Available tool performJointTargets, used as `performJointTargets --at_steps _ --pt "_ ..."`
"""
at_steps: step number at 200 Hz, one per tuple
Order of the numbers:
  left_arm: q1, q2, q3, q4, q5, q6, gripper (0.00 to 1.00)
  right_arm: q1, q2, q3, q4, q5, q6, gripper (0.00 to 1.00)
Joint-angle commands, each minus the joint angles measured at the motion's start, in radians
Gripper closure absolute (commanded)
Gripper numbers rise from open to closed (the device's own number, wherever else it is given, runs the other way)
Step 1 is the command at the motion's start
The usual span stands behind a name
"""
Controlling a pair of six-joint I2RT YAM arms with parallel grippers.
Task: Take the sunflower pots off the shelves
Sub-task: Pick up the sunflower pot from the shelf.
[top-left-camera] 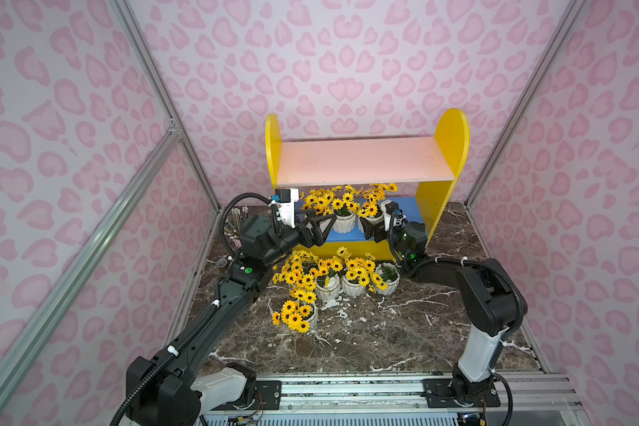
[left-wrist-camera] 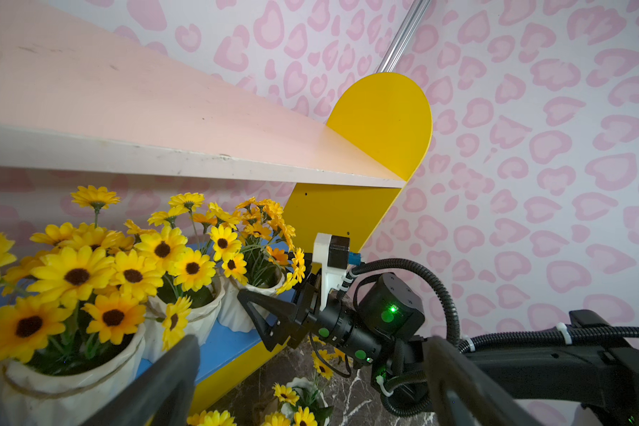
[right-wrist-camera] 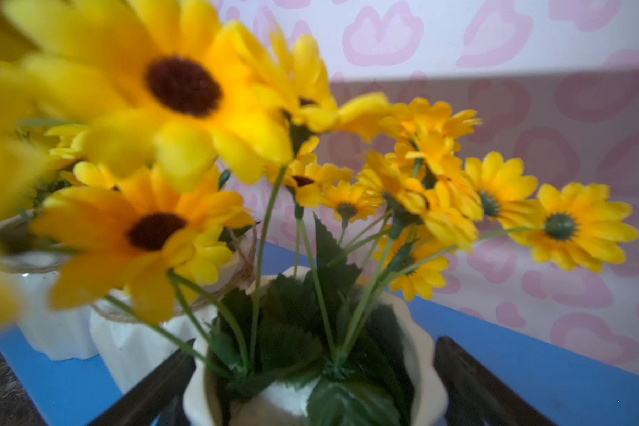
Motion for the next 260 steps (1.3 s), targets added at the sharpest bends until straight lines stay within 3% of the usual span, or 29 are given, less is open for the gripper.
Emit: performJointTargets --at_steps 1,77,93,134,146,184,260 --pt "0.0 -0.005 -0.004 0.052 -0.002 0.008 0.03 -0.005 0.021 0.036 0.052 -0.021 -0.015 0.01" --pt "0.0 -0.007 -0.005 0.059 0.011 0.008 0.03 -0.016 0.091 0.112 0.014 -0.053 -0.031 0.01" --pt "0.0 -0.009 -0.006 0.057 0.005 0.01 0.03 -0.017 0.098 0.11 0.01 -0.068 -0.039 0.05" --pt "0.0 -0.012 -0.006 0.057 0.008 0.011 0.03 -0.019 0.099 0.108 -0.006 -0.089 -0.044 0.26" --pt "0.0 -0.012 -0.004 0.058 0.012 0.012 0.03 -0.019 0.096 0.112 -0.016 -0.099 -0.047 0.4" --pt "0.0 -0.015 -0.003 0.055 0.015 0.017 0.03 -0.021 0.067 0.097 -0.018 -0.088 -0.046 1.0" --pt "-0.001 0.006 0.003 0.077 0.094 0.008 0.03 -0.022 -0.077 -0.029 0.07 0.023 0.0 1.0"
